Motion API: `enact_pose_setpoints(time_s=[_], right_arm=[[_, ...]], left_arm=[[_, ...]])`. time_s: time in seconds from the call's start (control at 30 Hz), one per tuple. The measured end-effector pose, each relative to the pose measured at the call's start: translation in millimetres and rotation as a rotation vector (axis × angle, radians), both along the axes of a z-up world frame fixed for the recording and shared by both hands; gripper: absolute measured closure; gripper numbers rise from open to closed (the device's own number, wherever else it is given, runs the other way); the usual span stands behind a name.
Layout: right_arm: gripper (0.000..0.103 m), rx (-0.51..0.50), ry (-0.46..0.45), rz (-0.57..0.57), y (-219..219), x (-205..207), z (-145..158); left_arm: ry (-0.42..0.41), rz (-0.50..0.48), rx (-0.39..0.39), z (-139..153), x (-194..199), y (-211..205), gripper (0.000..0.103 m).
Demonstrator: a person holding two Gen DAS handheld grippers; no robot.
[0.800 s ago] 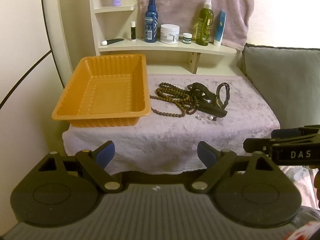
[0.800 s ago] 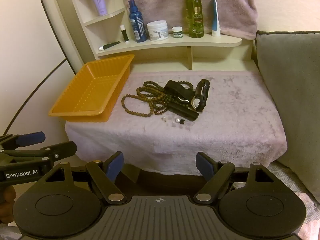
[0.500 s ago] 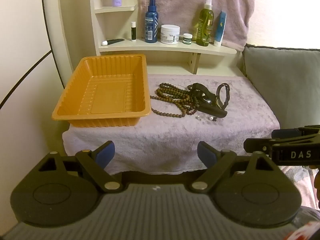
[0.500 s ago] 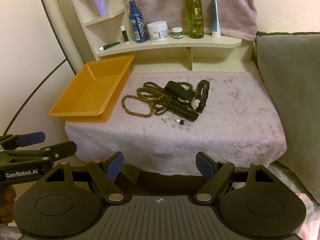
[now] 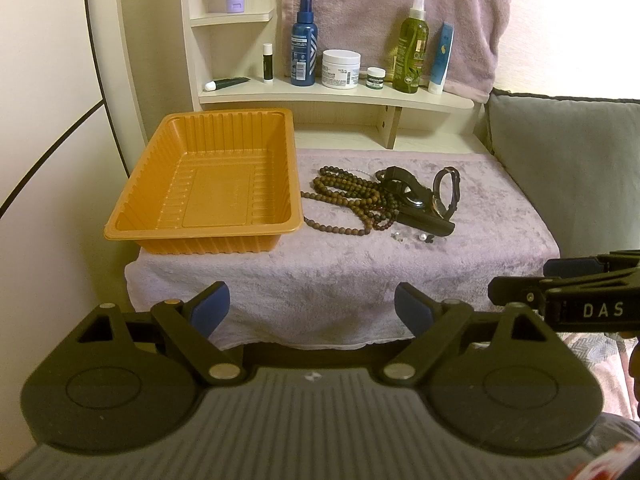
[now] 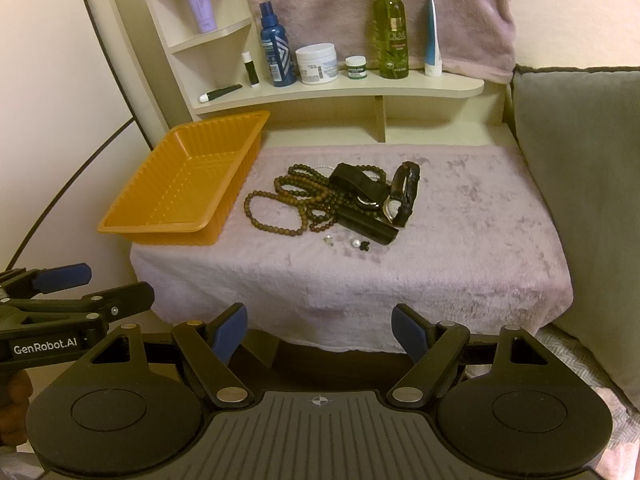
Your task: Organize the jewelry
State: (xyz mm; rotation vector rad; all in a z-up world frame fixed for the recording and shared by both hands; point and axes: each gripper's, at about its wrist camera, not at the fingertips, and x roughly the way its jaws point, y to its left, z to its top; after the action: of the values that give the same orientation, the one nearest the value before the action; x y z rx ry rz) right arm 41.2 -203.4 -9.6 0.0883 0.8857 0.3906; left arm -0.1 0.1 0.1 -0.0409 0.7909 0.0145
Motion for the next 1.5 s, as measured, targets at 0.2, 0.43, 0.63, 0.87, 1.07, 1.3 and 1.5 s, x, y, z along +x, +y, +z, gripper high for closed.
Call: enact_pose_setpoints(time_s=[0.2,0.43,0.63,0.87,1.07,1.3,1.5], right_arm=[[0.024,0.000,0.000,0.000,0.1,-0.2,0.6],[0.024,-0.001,-0.002,0.000,0.2,-0.5,1.0],[0.024,-0.001,-0.002,0.000,0.3,-0.6,1.7],[0.024,-0.002,-0.003,0.000,0.7,-0.7,2.6],[0.024,-0.002,-0.004,0.001,1.1,-0.6,3.1],[0.024,-0.002,-0.005,0.000,1.1,-0.6,3.4],[0.024,-0.003,-0.006,0.001,0.9,-0.7,3.7]], left_arm=[[0.000,0.000,0.000,0.0,0.0,0.0,0.015],[-0.001,0.000,-0.001,0.1,0.0,-0.1,0.015],[-0.001,-0.001,-0.002,0.1,0.0,0.0,0.015],[-0.001,0.000,-0.002,0.0,0.0,0.0,0.014],[-0.002,0.000,-0.003,0.1,-0.1,0.1,0.015],[-0.002,0.000,-0.003,0.1,-0.1,0.1,0.015],[-0.002,0.000,-0.004,0.1,0.0,0.1,0.015]])
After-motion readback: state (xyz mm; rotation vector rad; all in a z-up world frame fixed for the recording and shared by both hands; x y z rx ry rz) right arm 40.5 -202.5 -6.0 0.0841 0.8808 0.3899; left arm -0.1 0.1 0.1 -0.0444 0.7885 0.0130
